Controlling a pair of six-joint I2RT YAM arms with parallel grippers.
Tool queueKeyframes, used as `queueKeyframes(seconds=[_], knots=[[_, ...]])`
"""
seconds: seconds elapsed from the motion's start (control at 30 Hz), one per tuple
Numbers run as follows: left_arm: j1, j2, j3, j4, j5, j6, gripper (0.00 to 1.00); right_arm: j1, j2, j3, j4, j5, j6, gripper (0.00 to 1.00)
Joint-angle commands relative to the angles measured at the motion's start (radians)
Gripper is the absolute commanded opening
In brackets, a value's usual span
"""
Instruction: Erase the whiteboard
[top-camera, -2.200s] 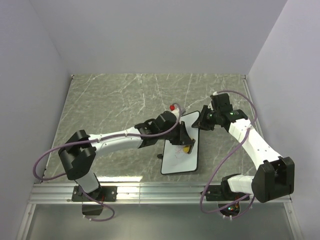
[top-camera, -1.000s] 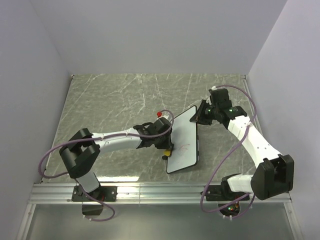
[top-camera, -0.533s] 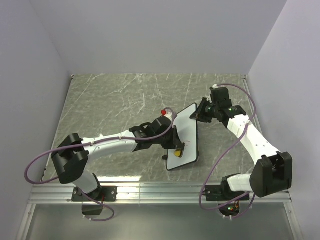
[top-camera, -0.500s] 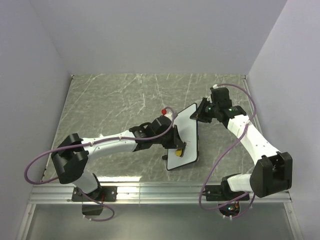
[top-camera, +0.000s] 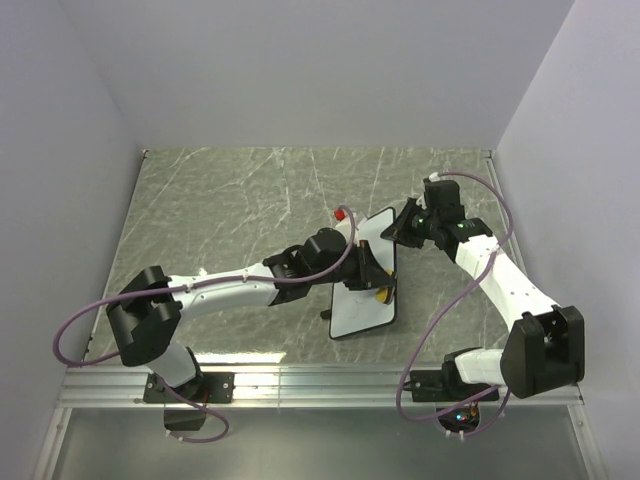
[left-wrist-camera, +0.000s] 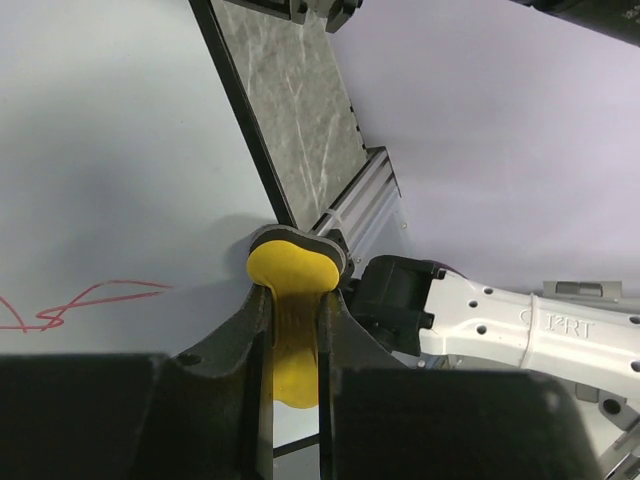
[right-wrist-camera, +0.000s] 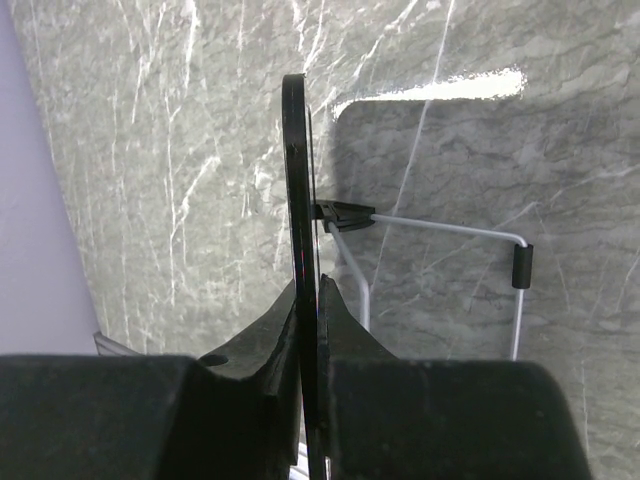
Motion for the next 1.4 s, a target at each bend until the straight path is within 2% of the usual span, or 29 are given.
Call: queueKeyframes(seconds=[0.0,0.4,0.83,1.0,1.13,1.37], knots=[[-0.024,0.047,-0.015,0.020,-0.011,-0.026,0.00,0.029,0.002,-0.011,0.032,-0.048,0.131,0.00],[0.036,0.181,-0.101,-0.086,-0.054,-0.055,0.00,0.031,-0.019,-0.032,0.032,-0.045,0.138,0.00],[0.074,0.254,-0.233,-0.074,-0.057,-0.054,0.00,0.028,-0.022,-0.032,0.040,-0.038,0.154,0.00],[0.097,0.314,-0.198,-0.167,-0.069,-0.034,0.00,0.029,-0.021,-0.031,0.044,-0.033,0.158,0.00],[0.096,0.325,-0.191,-0.181,-0.074,-0.016,0.00,0.026,-0.016,-0.022,0.049,-0.031,0.164,0.00],[0.041,0.297,-0.193,-0.285,-0.106,0.000,0.00,0.022,0.010,-0.002,0.070,-0.030,0.178,0.00]])
